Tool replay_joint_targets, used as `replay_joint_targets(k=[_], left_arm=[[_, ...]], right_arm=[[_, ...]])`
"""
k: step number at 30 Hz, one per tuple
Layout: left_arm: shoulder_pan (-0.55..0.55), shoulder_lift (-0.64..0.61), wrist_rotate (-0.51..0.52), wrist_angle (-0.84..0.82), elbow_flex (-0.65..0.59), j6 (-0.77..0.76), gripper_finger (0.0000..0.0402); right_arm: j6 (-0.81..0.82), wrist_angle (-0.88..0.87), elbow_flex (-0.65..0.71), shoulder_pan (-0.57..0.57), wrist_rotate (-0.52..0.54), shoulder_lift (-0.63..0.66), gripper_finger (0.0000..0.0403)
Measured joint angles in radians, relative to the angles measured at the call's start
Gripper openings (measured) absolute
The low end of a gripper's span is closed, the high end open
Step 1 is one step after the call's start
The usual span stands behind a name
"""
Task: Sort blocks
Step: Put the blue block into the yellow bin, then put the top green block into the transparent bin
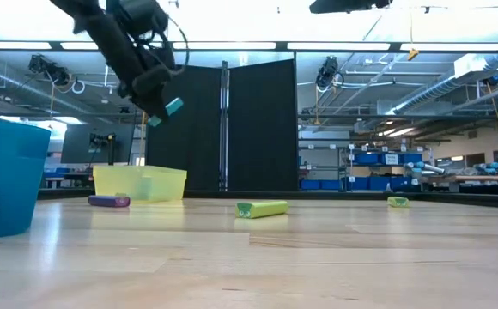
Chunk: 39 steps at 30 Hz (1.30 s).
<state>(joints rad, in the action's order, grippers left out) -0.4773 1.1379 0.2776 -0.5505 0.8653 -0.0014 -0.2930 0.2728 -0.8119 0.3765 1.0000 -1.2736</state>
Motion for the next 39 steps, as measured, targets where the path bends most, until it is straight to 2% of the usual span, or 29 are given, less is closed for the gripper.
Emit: replay_joint_targets(k=[6,9,12,17,23,25,29,31,39], left_arm=[[-0.228,0.092,-0.159,-0.033,0.017,0.017,0.0118],[-0.294,0.162,-0.186,-0.033,0.016,0.017,0.0118],[-0.323,0.231,-0.188,-0.024,0.015,0.028,0.0118],[-0.348,0.33,-0.19,-0.009,0.015,0.051,0.0118],[-0.367,0.38,-0.19,0.008,0.015,0.054,0.0118],[-0.368,0.38,-0.189,0.005,0.015,0.069,0.0127],[-0.366,0.378,-0.19,-0.003,0.015,0.084,0.0183],[-0.36,0.376,-0.189,0.001,0.015,0.106,0.0198],[-0.311,0.283,-0.194,0.018,0.015,0.137,0.0184]], right_arm=[[0.052,-0.071,0.0,-0.005,-0.002,0.0,0.0028],[0.073,-0.112,0.0,-0.005,-0.005,0.0,0.0009],[0.115,-0.145,0.0,-0.006,-0.007,0.0,0.001],[0.183,-0.188,0.0,-0.006,-0.041,0.0,0.0023],[0.223,-0.218,0.0,-0.006,-0.071,0.0,0.0012],[0.227,-0.229,0.0,-0.006,-0.086,0.0,0.0013],[0.271,-0.229,0.0,-0.02,-0.154,0.0,0.0029],[0.276,-0.232,0.0,-0.028,-0.172,0.0,0.0037],[0.295,-0.244,0.0,-0.041,-0.176,0.0,0.0062]])
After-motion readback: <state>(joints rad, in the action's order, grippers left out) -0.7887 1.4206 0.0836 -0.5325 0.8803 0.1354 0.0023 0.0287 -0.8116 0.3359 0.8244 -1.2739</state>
